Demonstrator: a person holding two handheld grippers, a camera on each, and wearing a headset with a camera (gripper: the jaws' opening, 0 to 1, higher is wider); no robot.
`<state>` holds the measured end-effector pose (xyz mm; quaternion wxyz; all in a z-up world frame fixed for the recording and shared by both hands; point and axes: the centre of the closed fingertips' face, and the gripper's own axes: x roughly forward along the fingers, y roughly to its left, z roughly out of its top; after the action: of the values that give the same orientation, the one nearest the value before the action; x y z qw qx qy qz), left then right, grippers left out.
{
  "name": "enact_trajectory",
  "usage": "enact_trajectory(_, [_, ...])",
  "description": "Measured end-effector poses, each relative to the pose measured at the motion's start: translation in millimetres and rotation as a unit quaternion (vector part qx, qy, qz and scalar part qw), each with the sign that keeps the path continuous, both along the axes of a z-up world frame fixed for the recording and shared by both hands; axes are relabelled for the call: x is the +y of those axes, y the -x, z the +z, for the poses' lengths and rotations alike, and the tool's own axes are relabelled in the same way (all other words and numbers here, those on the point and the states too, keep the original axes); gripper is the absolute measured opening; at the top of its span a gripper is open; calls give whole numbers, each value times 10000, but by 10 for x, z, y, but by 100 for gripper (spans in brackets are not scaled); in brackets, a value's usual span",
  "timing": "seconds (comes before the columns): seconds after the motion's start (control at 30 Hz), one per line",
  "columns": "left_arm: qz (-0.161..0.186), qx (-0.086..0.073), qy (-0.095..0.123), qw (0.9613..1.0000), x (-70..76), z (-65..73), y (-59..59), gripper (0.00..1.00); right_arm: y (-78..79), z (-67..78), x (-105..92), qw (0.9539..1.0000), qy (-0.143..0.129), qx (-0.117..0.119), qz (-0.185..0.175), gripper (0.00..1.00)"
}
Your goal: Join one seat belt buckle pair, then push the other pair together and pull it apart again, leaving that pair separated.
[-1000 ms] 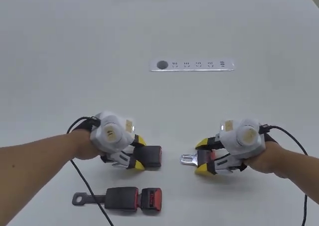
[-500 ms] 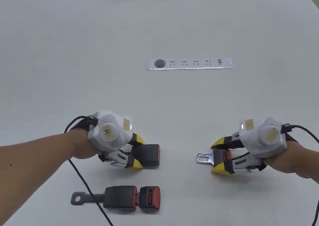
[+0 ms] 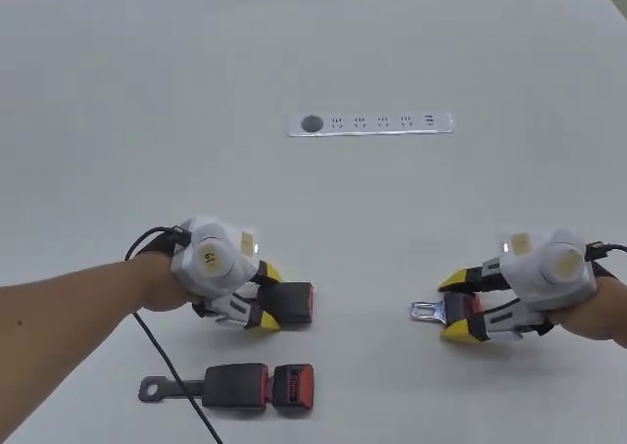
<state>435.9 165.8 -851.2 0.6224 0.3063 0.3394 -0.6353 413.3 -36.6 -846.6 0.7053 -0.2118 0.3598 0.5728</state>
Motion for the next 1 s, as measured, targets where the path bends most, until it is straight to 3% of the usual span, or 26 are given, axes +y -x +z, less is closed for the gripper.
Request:
enact_trajectory(0.2, [-6,-4,-19,10000,0,1,1,34,9,-13,-106,10000,52,23,-66,37])
enact_trajectory(0.5, [9,2,-57,10000,0,-3,-2,34,37,11,-101,9999,54,33,-102,37])
enact_trajectory(0.6, [-1,-9,-70,10000,-7,-3,3,35,55,7,-99,9993,269,-163,184,38])
enact_trajectory(0.67, [-2,-28,-123,9999,-23,0,10,36,-1,-4,-112,9995,295,-106,56,38])
enact_trajectory(0.73, [-39,138,-104,9998,-46,26,86,45,-38,0,-114,9993,294,-58,-238,40])
enact_trajectory(0.8, [126,287,-48,9995,-65,51,121,55,-73,57,-72,9977,44,-3,-683,47])
enact_trajectory(0.87, [523,199,84,9984,-76,122,31,60,-96,116,-28,9935,-219,107,-1114,59])
enact_trajectory(0.93, [654,-115,197,9976,-63,230,-79,65,-135,178,-2,9878,-423,58,-1494,71])
enact_trajectory(0.97, [853,-134,376,9956,-85,314,-108,67,-161,183,-13,9865,-494,-71,-1561,72])
enact_trajectory(1.0, [1042,-43,491,9933,-95,365,-113,69,-168,205,-19,9839,-530,-146,-1700,73])
